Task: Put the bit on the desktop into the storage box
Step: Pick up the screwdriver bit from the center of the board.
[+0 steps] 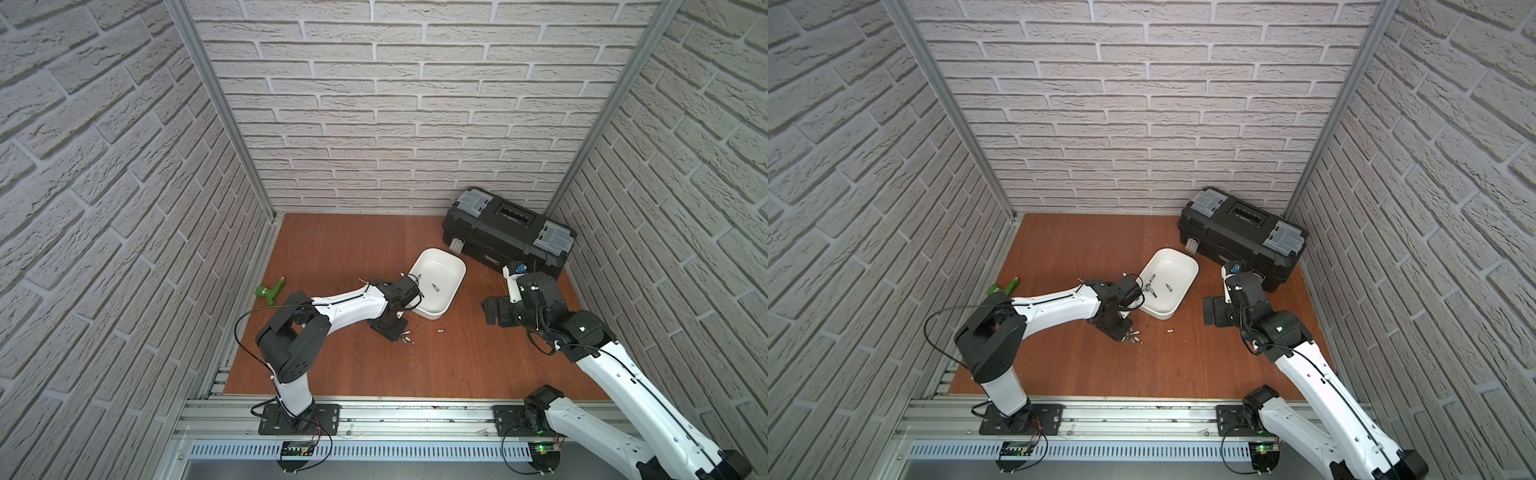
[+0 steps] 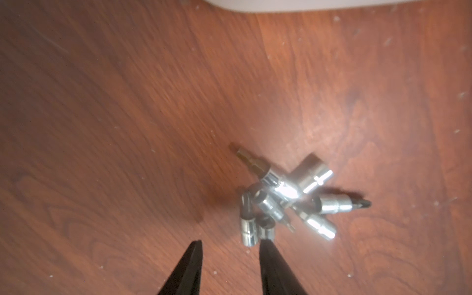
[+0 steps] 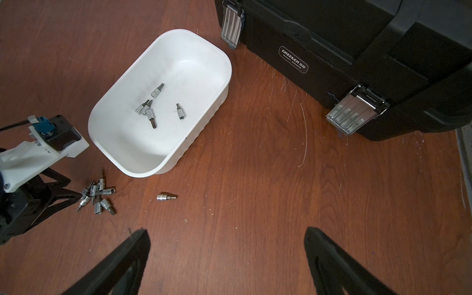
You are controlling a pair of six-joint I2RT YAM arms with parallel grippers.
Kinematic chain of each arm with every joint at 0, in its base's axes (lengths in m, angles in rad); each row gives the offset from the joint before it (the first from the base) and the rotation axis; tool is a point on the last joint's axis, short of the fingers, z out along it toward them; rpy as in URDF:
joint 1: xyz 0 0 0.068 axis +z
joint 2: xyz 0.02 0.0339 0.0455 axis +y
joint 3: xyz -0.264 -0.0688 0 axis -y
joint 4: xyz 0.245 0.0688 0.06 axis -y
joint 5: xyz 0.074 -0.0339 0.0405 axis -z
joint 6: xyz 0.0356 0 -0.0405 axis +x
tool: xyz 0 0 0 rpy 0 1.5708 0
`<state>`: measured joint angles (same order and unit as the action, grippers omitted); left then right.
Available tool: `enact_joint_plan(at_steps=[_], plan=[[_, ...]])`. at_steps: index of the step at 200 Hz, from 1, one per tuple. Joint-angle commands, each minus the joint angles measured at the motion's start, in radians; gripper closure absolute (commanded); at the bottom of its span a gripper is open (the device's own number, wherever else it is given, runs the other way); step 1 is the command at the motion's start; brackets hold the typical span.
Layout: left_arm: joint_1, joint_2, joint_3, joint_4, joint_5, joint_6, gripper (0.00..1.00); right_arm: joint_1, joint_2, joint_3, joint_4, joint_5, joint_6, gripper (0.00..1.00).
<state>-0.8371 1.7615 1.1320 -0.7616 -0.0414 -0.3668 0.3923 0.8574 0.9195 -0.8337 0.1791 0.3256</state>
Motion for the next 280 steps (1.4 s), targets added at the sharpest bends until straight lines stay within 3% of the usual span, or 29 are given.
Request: enact_joint_plan(at_steps=[1,134,219,280], plan=[[-0.003,0.021,-0.003,0.005,0.017,0.010,0.60,-0.009,-0.009,-0.007,0.028,0.010,-0.003,0.01],[0.003,0.064,-0.004,0.043,0.041,0.019,0.69,-0.008,-0.029,-0.016,0.016,0.023,0.003,0.01],[0.011,0.072,-0.016,0.053,0.061,0.018,0.86,-0.009,-0.035,-0.020,0.013,0.046,0.000,0.01],[0.024,0.023,-0.028,0.055,0.043,0.010,0.88,-0.009,-0.040,-0.022,0.015,0.051,0.002,0.01]])
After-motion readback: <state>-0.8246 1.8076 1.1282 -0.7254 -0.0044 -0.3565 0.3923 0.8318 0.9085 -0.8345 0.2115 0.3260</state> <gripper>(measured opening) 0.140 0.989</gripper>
